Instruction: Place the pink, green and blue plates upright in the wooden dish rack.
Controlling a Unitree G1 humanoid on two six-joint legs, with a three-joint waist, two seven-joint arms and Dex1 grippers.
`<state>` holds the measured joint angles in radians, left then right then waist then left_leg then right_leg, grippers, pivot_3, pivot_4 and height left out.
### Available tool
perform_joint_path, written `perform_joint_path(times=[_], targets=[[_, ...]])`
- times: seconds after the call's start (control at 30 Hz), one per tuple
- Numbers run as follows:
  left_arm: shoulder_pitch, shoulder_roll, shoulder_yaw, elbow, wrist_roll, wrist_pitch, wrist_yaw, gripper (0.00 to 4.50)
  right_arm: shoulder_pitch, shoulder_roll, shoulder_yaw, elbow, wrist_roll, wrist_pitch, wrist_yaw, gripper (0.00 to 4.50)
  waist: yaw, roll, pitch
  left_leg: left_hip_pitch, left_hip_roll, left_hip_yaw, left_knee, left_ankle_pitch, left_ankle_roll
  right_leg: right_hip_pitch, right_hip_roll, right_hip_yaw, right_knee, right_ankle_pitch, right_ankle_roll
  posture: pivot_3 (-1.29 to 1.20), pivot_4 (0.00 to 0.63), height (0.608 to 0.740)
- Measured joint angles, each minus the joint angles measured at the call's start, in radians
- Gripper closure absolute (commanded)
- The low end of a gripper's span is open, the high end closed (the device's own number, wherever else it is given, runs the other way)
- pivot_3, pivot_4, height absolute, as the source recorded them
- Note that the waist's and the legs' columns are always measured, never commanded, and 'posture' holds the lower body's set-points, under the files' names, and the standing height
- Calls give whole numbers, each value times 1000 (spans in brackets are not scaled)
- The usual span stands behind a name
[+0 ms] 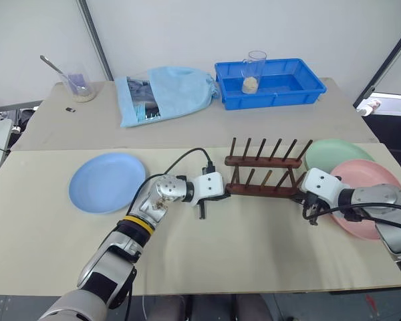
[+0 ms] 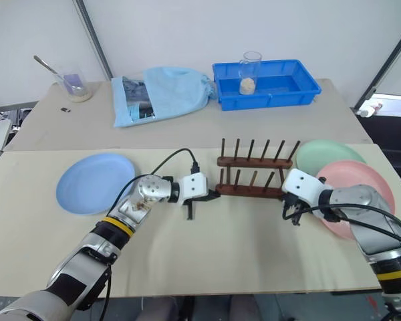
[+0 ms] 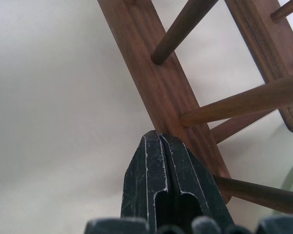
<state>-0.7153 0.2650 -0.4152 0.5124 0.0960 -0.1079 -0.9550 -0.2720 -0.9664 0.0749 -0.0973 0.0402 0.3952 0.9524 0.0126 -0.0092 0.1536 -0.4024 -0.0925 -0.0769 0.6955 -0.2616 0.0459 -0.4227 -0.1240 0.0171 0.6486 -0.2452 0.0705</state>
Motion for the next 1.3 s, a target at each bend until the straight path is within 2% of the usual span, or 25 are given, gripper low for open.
perform_joint_path(times=[0.33,0.37,0.43,0.6,0.63,0.7,0.8,0.97,1.07,1.3], targets=[[7,11,12,-40,-30,34,-47,4500,-6,3,-13,-43,23,21,12,4475,0,0,0,-2,0,0,0,0,0,-2,0,0,0,0,0,0,150,740],[12,19,27,-70,-51,54,-61,4242,12,-4,-36,-76,41,35,21,4496,0,0,0,-3,0,0,0,0,0,-3,0,0,0,0,0,0,150,740],[14,70,70,-121,-95,77,-91,3679,40,-29,-96,-148,87,85,39,3886,0,0,0,-4,0,0,0,0,0,-4,0,0,1,0,0,0,150,740],[24,222,226,-343,-342,272,-266,1345,137,-118,-320,-343,223,256,95,2233,-2,1,0,-2,2,-1,0,0,1,-2,0,0,0,0,0,0,150,740],[25,249,240,-390,-383,309,-304,787,162,-127,-361,-378,249,287,109,1814,1,1,0,-1,2,-1,0,-1,1,0,0,0,-1,0,0,0,150,740],[31,289,244,-443,-431,362,-352,0,226,-128,-446,-437,296,347,128,1172,7,1,0,-2,1,-1,0,-1,2,0,0,-1,-1,0,0,0,150,740],[44,332,256,-501,-484,425,-396,0,316,-127,-592,-501,336,433,141,156,9,0,0,-2,0,-1,1,-1,2,0,-1,0,-1,1,1,0,150,740],[48,404,285,-585,-568,500,-450,0,460,-63,-718,-588,313,480,87,69,7,0,0,-1,1,-1,0,-1,2,0,0,0,0,1,1,0,150,740],[52,437,301,-624,-601,524,-479,0,514,12,-666,-597,232,479,-42,69,2,1,0,0,1,0,0,-1,1,0,-1,2,0,1,1,0,150,740],[70,409,298,-648,-609,494,-475,0,417,135,-437,-488,84,464,-320,69,-1,1,0,1,1,1,-1,0,0,0,0,3,0,1,1,0,150,740]])
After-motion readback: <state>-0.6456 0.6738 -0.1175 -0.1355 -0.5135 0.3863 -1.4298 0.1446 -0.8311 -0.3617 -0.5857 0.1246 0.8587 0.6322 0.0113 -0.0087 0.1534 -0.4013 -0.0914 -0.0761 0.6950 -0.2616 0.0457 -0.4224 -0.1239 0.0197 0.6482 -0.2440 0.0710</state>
